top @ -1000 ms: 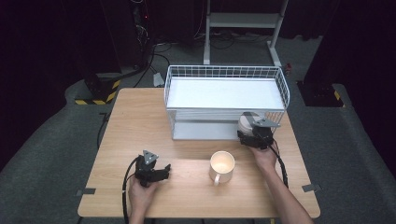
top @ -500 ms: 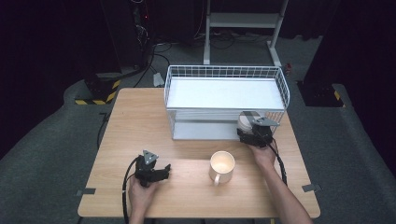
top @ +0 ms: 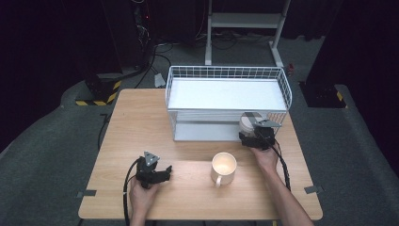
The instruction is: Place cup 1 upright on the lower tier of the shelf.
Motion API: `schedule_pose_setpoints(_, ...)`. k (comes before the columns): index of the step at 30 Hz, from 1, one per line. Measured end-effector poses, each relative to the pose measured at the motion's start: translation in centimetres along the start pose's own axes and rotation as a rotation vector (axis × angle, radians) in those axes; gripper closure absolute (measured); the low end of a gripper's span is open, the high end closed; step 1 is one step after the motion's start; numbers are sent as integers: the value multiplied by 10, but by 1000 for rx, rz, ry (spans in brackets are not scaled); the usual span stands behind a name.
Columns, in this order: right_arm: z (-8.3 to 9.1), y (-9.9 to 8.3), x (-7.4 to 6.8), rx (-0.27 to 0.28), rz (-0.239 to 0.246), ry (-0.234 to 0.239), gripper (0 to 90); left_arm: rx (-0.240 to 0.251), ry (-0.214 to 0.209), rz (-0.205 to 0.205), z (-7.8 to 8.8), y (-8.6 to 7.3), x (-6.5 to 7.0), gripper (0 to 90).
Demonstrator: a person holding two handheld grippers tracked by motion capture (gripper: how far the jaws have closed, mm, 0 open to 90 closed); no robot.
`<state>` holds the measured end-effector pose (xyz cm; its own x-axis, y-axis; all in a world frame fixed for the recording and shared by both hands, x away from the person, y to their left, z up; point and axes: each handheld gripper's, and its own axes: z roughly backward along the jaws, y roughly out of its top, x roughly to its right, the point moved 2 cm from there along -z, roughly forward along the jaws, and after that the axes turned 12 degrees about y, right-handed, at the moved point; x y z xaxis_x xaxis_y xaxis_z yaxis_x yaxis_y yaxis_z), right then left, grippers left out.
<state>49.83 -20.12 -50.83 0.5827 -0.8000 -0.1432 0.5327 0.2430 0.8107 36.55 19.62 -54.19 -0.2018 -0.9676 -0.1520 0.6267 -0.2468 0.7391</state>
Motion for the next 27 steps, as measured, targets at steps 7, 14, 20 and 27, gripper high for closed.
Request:
schedule_pose_setpoints(7,6,-4,-3,-16,34,-16,192,-1,0,1,0,0,0,179)
schedule_pose_setpoints(14,7,-7,-6,-3,15,-33,194,0,0,2,0,0,0,179)
schedule_pose_setpoints(20,5,-7,-2,9,-1,-27,193,1,0,4,0,0,0,179)
schedule_pose_setpoints(27,2,-5,1,17,-6,-36,194,-1,-1,1,0,0,0,179)
